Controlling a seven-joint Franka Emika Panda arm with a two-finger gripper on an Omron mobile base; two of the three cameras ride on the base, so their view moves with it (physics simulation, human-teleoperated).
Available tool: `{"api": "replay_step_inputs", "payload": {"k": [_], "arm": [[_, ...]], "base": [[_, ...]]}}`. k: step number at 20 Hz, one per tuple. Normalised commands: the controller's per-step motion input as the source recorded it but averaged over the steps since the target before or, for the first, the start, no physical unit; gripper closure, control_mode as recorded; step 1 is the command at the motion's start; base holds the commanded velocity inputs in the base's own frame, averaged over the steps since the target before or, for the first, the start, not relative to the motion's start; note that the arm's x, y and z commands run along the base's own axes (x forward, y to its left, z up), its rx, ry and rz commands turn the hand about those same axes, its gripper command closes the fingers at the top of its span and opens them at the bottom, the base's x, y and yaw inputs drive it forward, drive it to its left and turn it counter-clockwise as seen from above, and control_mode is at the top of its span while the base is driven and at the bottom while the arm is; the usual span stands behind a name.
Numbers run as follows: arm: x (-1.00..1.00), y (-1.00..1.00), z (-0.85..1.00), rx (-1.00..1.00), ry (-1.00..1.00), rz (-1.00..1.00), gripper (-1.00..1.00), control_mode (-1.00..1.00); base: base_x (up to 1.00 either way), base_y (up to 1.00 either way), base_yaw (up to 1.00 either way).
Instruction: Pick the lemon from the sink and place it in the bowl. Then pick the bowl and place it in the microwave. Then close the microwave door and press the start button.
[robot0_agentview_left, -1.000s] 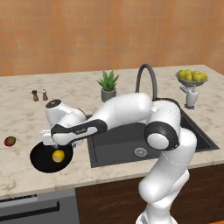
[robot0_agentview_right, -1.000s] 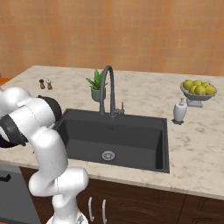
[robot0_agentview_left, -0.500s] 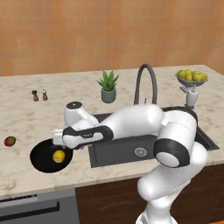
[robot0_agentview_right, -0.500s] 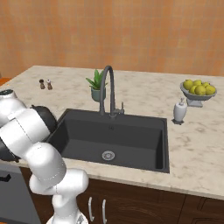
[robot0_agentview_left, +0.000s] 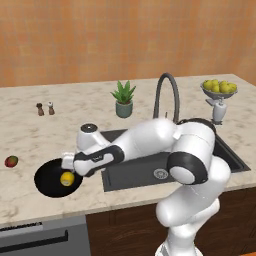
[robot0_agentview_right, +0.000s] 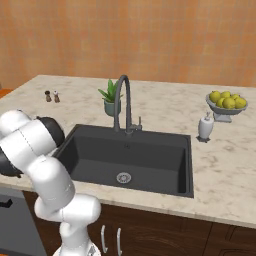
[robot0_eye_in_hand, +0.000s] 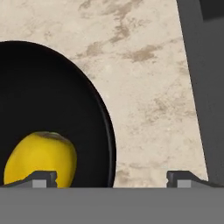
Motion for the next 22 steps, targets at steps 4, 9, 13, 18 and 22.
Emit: {"api": "replay_step_inputs", "payload": {"k": [4,9,13,18,22], "arm": [[0.19,0.26,-0.17,0.0,0.01,0.0,-1.0,-1.0],[0.1,0.13,-0.24,0.0,0.0,0.0,-1.0,-1.0],[0.0,0.01,-0.33,0.0,0.0,0.02,-1.0,-1.0],[-0.02,-0.24,-0.21,0.07,-0.01,0.02,-1.0,-1.0],[-0.16,-0.39,-0.08,0.1,-0.04,0.0,-1.0,-1.0]], "base": [[0.0,0.0,0.0],[0.0,0.0,0.0],[0.0,0.0,0.0],[0.0,0.0,0.0],[0.0,0.0,0.0]]}}
